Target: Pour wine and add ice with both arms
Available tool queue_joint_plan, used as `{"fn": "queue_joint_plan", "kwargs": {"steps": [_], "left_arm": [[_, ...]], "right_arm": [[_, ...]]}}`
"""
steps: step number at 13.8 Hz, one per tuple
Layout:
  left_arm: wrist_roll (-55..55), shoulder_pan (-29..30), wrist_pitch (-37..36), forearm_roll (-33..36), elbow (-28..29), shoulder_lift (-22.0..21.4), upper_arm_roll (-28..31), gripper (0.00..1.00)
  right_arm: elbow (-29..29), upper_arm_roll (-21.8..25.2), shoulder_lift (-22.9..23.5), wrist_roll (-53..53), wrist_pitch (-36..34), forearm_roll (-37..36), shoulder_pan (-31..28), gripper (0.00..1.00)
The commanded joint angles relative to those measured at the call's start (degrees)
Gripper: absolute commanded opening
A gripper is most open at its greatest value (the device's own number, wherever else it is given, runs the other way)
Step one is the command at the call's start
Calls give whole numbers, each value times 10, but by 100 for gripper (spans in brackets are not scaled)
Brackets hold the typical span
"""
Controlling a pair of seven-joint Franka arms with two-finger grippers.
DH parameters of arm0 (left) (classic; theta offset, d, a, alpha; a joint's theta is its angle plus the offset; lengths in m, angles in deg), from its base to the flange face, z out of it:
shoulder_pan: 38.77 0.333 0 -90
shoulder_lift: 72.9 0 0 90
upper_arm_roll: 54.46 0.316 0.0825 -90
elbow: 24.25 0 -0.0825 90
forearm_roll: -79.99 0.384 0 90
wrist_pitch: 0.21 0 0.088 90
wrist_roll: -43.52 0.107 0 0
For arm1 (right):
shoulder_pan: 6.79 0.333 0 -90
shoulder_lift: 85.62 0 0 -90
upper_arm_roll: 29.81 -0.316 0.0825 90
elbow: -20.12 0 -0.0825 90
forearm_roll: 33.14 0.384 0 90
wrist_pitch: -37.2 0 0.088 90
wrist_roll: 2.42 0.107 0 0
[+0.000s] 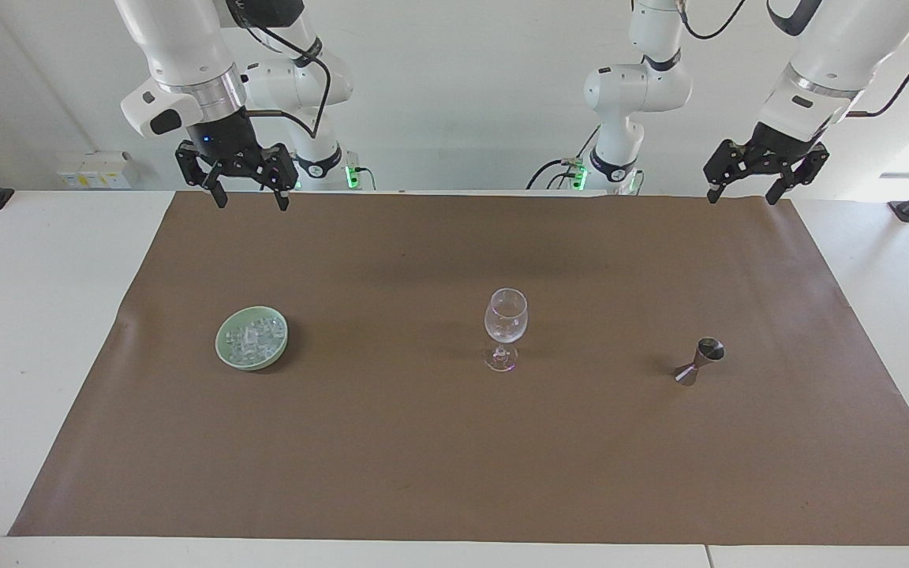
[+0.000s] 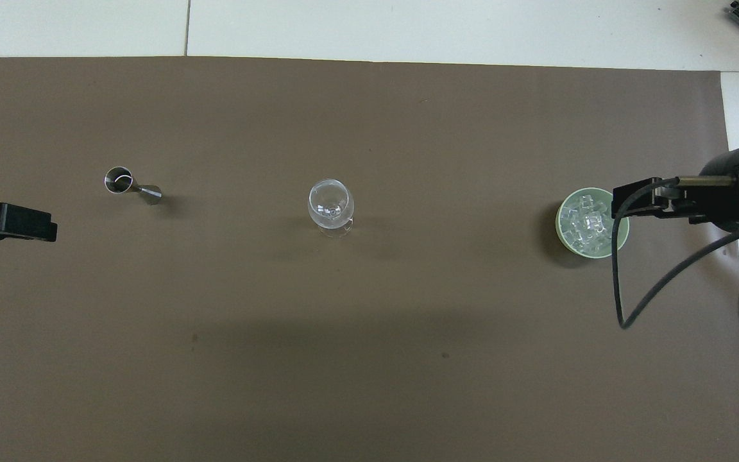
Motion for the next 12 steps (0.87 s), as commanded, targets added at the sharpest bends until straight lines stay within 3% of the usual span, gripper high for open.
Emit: {"fn": "queue_joint_plan", "kwargs": {"steps": [1, 12], "left_arm": [[6, -3, 17, 2, 23, -18, 4, 100], [1, -8, 24, 3, 22, -17, 1, 100]], "right_arm": [[12, 0, -10, -14, 2, 13, -7, 100], [12, 0, -10, -13, 2, 13, -7, 100]]}}
